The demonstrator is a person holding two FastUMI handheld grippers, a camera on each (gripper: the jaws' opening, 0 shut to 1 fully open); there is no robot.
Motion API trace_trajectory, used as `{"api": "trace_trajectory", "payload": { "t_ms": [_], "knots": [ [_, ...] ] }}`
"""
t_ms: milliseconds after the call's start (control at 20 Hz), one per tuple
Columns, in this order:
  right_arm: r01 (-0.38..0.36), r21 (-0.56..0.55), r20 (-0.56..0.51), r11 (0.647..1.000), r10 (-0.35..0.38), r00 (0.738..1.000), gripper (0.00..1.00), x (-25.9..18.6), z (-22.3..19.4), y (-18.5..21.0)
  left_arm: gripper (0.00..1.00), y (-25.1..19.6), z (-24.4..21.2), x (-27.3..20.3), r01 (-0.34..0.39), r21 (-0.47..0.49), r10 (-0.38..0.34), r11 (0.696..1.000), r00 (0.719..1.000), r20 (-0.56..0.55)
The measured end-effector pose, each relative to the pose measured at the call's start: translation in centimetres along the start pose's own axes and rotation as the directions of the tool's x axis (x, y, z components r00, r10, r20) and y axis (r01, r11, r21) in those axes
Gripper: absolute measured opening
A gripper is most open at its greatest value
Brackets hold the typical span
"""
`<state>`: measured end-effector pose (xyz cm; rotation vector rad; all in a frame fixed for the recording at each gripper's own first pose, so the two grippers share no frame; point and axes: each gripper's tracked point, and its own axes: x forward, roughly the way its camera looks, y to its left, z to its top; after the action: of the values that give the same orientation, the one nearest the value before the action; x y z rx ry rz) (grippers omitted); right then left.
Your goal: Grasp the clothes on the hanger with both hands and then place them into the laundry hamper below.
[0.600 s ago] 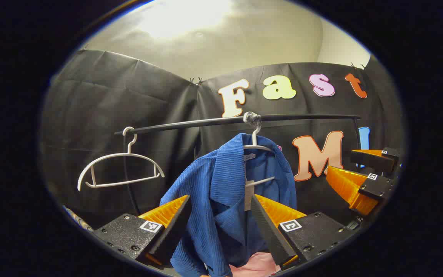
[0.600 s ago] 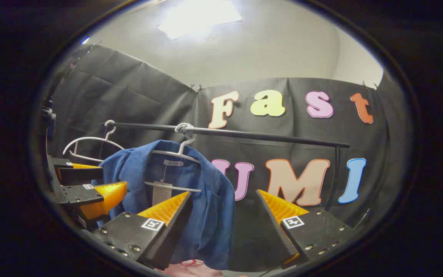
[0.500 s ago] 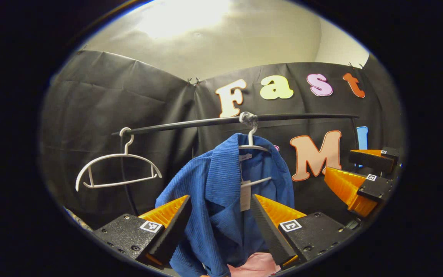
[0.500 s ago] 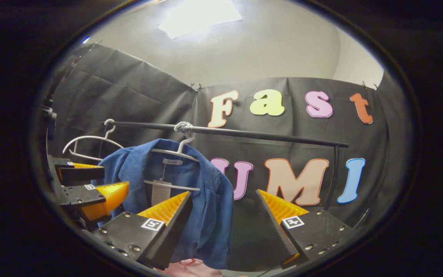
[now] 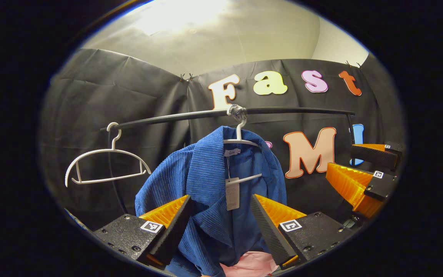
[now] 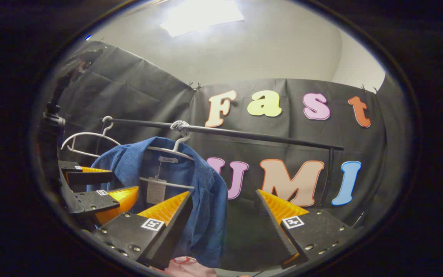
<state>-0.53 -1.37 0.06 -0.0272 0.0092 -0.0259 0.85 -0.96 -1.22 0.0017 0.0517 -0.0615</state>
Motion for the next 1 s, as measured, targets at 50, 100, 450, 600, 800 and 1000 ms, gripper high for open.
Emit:
{"api": "trace_trajectory", "payload": {
  "t_ms": [50,100,450,600,800,1000],
  "knots": [
    [0.002,-0.002,-0.001,1.000,-0.002,1.000,0.95,0.0,-0.1,-0.1,0.94,0.0,-0.4,0.2,-0.001,-0.004,0.001,1.000,1.000,-0.012],
    [0.005,-0.006,-0.002,1.000,-0.005,1.000,0.93,0.1,-0.1,-0.3,0.94,-0.1,-0.8,0.4,-0.007,-0.006,0.007,1.000,1.000,-0.024],
    [-0.005,0.009,-0.015,1.000,0.006,1.000,0.93,0.6,-0.5,-0.3,0.94,1.7,-2.5,0.6,-0.088,0.004,0.088,0.996,0.994,-0.067],
    [-0.009,0.012,-0.021,1.000,0.009,1.000,0.95,0.8,-0.8,-0.5,0.94,2.1,-3.7,1.3,-0.136,0.022,0.137,0.990,0.987,-0.086],
    [-0.018,0.019,-0.028,1.000,0.018,0.999,0.95,1.1,-0.9,-0.7,0.94,2.5,-6.1,2.1,-0.198,0.054,0.204,0.979,0.970,-0.132],
    [-0.012,0.004,-0.036,1.000,0.012,0.999,0.96,1.2,-1.2,-1.2,0.95,2.5,-9.0,3.0,-0.227,0.037,0.230,0.973,0.951,-0.209]
  ]
}}
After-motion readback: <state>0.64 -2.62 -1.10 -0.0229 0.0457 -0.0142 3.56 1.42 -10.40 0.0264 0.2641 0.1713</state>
